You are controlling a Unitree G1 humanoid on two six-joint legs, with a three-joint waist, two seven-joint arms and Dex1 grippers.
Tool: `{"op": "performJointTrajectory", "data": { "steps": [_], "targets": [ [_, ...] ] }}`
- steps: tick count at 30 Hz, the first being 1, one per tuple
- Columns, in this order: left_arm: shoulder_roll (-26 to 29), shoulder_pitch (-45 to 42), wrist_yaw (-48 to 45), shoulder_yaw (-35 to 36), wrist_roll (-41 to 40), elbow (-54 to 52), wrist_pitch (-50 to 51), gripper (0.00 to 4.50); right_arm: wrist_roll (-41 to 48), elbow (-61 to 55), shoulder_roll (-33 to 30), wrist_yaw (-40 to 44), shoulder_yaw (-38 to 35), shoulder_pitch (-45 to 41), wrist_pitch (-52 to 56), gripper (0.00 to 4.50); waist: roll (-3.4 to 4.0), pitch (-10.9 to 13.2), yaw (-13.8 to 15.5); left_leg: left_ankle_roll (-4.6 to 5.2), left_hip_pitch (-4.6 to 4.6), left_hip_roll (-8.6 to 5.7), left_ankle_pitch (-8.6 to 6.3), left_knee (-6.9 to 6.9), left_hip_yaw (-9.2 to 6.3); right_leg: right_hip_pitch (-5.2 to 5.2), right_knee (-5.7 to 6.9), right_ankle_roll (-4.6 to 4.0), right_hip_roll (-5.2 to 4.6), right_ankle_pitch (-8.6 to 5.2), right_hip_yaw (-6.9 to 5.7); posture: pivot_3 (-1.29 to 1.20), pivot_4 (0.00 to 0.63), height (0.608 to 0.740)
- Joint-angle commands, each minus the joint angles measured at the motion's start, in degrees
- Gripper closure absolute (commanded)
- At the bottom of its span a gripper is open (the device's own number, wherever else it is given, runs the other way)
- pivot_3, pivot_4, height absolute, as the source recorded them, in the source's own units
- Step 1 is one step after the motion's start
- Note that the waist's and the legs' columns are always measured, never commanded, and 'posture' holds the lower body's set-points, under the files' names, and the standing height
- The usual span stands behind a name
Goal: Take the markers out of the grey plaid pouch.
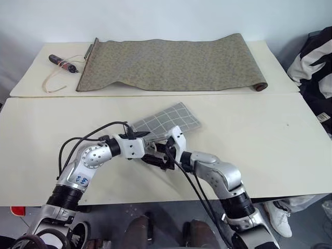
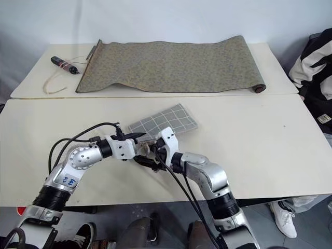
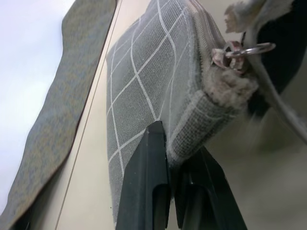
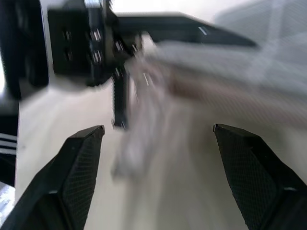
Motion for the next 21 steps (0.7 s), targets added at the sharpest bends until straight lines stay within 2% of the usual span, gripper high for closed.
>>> {"op": "performJointTrajectory", "data": {
  "steps": [1,9,12,15,21],
  "targets": [
    [-0.53,-0.26,0.31,-0.15,-0.13,-2.65,0.54,4.5,1.16,0.23,1.06,1.64,0.0,-1.12,-1.27,1.53,0.0,0.0,0.01,0.0,0.0,0.0,0.0,0.0,0.0,0.0,0.01,0.0,0.0,0.0,-0.01,0.0,0.15,0.74],
    [-1.26,1.25,0.67,0.53,-0.79,-3.85,1.99,4.5,-0.31,-1.73,-5.34,4.9,0.26,0.56,-2.41,4.43,-0.01,0.0,0.09,0.01,0.0,-0.01,-0.01,0.02,0.0,0.02,-0.01,0.0,-0.01,0.0,-0.01,0.0,0.15,0.74],
    [-0.56,2.08,0.3,1.8,-2.34,-4.05,2.18,4.5,-0.09,-2.8,-9.63,6.65,-1.55,0.44,-2.26,4.47,-0.01,0.0,0.07,0.01,0.0,0.0,0.0,0.03,0.01,0.01,-0.02,0.0,-0.01,0.0,0.0,0.0,0.15,0.74],
    [-0.13,3.68,-2.84,3.72,-8.52,-4.69,3.26,4.5,0.03,-3.41,-15.9,9.83,-3.95,0.04,-3.0,4.47,-0.01,0.0,0.15,0.03,0.0,0.0,-0.02,0.06,0.01,0.03,-0.06,0.0,-0.03,0.0,-0.01,0.0,0.15,0.74],
    [4.44,6.44,-10.4,5.52,-17.55,-4.33,0.79,4.5,1.36,-1.57,-24.26,14.19,-9.55,-2.17,-4.12,4.47,-0.02,0.0,-0.04,0.04,-0.01,0.03,-0.04,0.07,0.01,0.04,-0.35,-0.01,-0.03,0.0,-0.04,0.0,0.15,0.74]
  ]
}}
